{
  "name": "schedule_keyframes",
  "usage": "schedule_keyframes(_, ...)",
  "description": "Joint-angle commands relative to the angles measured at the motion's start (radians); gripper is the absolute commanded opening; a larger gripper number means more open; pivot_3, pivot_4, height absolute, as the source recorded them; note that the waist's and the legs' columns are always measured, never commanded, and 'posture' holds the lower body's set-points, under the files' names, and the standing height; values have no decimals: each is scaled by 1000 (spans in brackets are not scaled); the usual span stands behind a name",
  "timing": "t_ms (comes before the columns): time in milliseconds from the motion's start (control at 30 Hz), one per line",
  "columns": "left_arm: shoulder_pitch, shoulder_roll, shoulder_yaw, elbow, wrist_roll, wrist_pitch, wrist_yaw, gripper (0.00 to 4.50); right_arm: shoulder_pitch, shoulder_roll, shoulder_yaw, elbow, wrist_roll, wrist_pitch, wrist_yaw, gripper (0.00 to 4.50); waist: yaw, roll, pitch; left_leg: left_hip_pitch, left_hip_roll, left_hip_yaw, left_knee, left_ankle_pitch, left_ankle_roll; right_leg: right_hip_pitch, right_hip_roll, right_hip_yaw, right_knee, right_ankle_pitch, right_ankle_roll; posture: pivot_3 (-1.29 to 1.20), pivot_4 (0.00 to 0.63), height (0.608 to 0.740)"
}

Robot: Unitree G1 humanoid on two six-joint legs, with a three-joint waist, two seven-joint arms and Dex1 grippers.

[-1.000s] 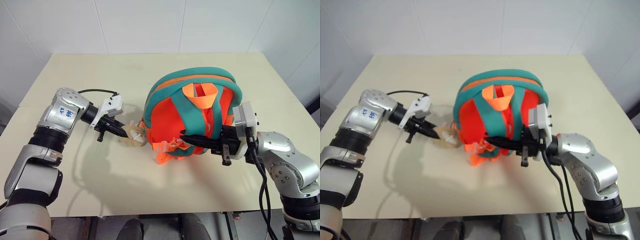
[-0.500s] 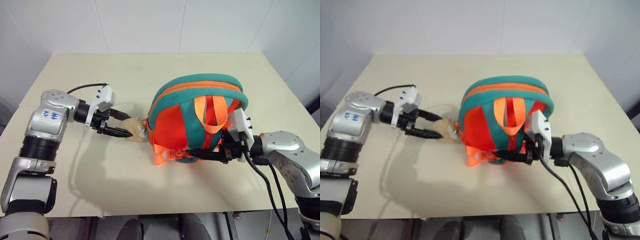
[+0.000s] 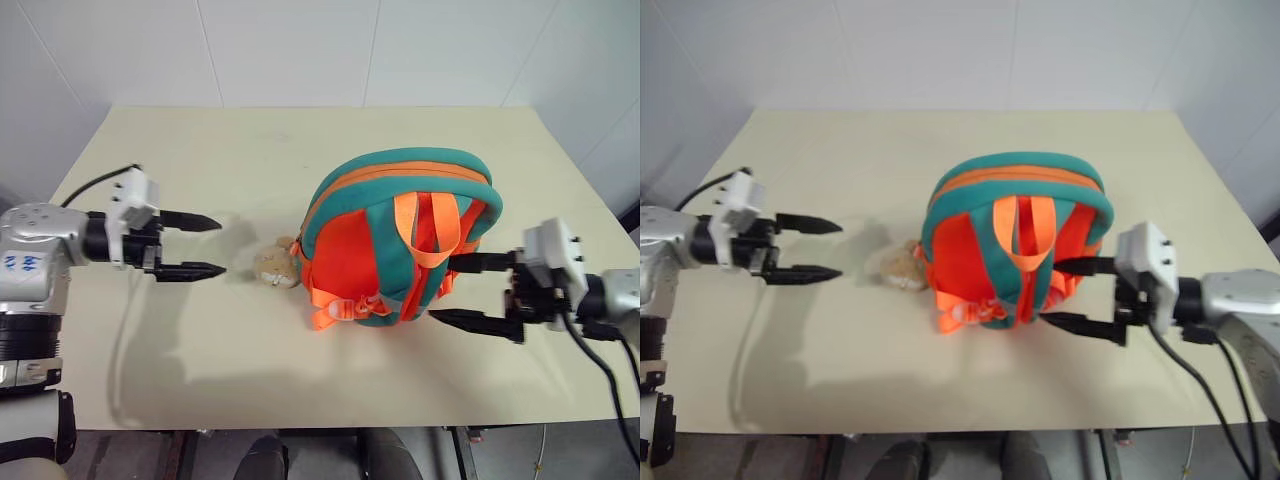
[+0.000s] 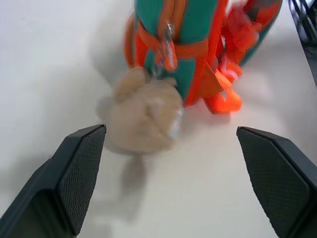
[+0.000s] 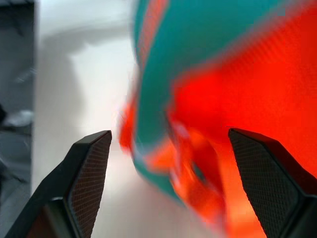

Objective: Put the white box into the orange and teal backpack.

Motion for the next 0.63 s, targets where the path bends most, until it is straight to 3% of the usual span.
schedule_keyframes(33, 28, -5, 97, 11, -85, -38, -14, 4500, 59, -37, -113, 79, -65, -92, 55, 4489, 2, 0, 0, 1, 0, 0, 0, 0, 0, 1, 0, 0, 0, 0, 0, 0, 150, 740)
schedule_keyframes(267, 95, -1, 197, 83, -148, -122, -61, 4500, 25, -33, -184, 320, -128, -226, 58, 4489, -8, 0, 0, 11, 1, 0, 0, 0, 0, 11, 0, 0, -5, 1, -1, 0, 150, 740)
schedule_keyframes(400, 126, 16, 231, 127, -160, -141, -75, 4500, -5, 40, -211, 297, -64, -221, 5, 4489, -12, 0, 0, 15, 2, 0, -1, 0, 0, 13, 1, 0, -4, 1, -1, 0, 150, 740)
schedule_keyframes(633, 130, 19, 232, 139, -172, -151, -76, 4500, 10, 71, -197, 257, -54, -227, -17, 4489, -6, 1, 1, 15, 2, 0, -1, 0, 0, 13, 1, 0, -5, 1, -1, 0, 150, 740)
